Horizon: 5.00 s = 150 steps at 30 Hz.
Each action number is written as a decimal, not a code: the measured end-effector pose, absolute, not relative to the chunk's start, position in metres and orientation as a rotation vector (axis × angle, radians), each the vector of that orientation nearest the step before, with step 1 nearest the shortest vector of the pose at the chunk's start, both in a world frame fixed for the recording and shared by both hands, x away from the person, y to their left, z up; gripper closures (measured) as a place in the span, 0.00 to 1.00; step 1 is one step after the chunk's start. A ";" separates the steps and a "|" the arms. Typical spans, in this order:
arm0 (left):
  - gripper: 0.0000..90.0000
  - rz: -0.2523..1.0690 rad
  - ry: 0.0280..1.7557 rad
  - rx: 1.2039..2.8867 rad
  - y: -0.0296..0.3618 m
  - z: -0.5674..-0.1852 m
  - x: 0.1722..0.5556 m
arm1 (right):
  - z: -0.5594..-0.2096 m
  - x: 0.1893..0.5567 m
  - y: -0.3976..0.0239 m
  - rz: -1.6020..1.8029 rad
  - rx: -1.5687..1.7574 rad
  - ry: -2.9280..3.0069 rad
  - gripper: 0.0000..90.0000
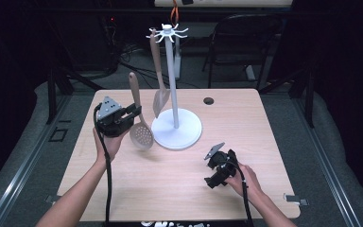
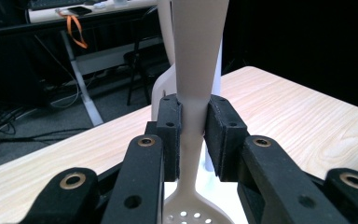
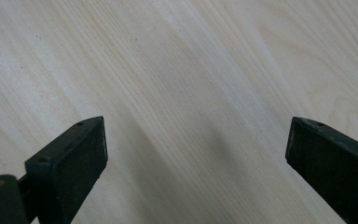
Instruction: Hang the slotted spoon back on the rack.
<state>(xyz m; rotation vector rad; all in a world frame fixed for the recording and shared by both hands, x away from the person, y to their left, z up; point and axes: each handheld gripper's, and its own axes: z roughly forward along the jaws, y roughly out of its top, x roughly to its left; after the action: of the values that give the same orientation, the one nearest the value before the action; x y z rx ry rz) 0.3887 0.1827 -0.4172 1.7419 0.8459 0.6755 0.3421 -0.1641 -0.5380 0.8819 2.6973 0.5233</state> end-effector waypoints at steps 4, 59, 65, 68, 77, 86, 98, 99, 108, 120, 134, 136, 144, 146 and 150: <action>0.84 0.677 0.832 1.745 0.178 -0.412 0.391 | -0.539 0.342 -0.164 0.522 0.885 2.698 0.06; 0.84 0.649 0.790 1.733 0.139 -0.362 0.430 | -0.538 0.343 -0.165 0.501 0.873 2.697 0.06; 0.84 0.655 0.791 1.734 0.135 -0.358 0.433 | -0.538 0.343 -0.165 0.505 0.874 2.697 0.06; 0.84 0.660 0.795 1.742 0.133 -0.356 0.435 | -0.539 0.343 -0.165 0.504 0.874 2.697 0.06; 0.84 0.669 0.808 1.750 0.128 -0.352 0.442 | -0.539 0.343 -0.165 0.518 0.882 2.700 0.06; 0.84 0.662 0.818 1.774 0.122 -0.355 0.448 | -0.539 0.343 -0.165 0.517 0.883 2.700 0.06; 0.81 0.646 0.811 1.759 0.123 -0.355 0.451 | -0.539 0.343 -0.165 0.523 0.881 2.698 0.06; 0.80 0.649 0.811 1.755 0.123 -0.355 0.451 | -0.539 0.343 -0.165 0.522 0.881 2.698 0.06; 0.65 0.654 0.820 1.735 0.130 -0.351 0.443 | -0.539 0.343 -0.165 0.515 0.877 2.701 0.06; 0.28 0.678 0.868 1.768 0.149 -0.356 0.436 | -0.539 0.343 -0.164 0.518 0.880 2.699 0.06; 0.17 0.693 0.940 1.808 0.176 -0.365 0.426 | -0.538 0.343 -0.165 0.511 0.874 2.698 0.06; 0.17 0.694 0.952 1.814 0.181 -0.369 0.423 | -0.538 0.342 -0.164 0.514 0.879 2.702 0.06; 0.15 0.692 0.994 1.839 0.196 -0.387 0.416 | -0.538 0.342 -0.164 0.497 0.877 2.700 0.06; 0.15 0.687 1.003 1.850 0.200 -0.392 0.413 | -0.539 0.342 -0.163 0.515 0.881 2.698 0.06; 0.15 0.679 1.019 1.858 0.206 -0.404 0.405 | -0.539 0.342 -0.163 0.515 0.880 2.698 0.06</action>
<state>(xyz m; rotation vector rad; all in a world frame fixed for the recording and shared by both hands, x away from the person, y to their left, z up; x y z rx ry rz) 0.4053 0.2057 -0.4035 1.8578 1.0185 0.6789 0.3421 -0.1632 -0.5392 0.8802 2.6979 0.5155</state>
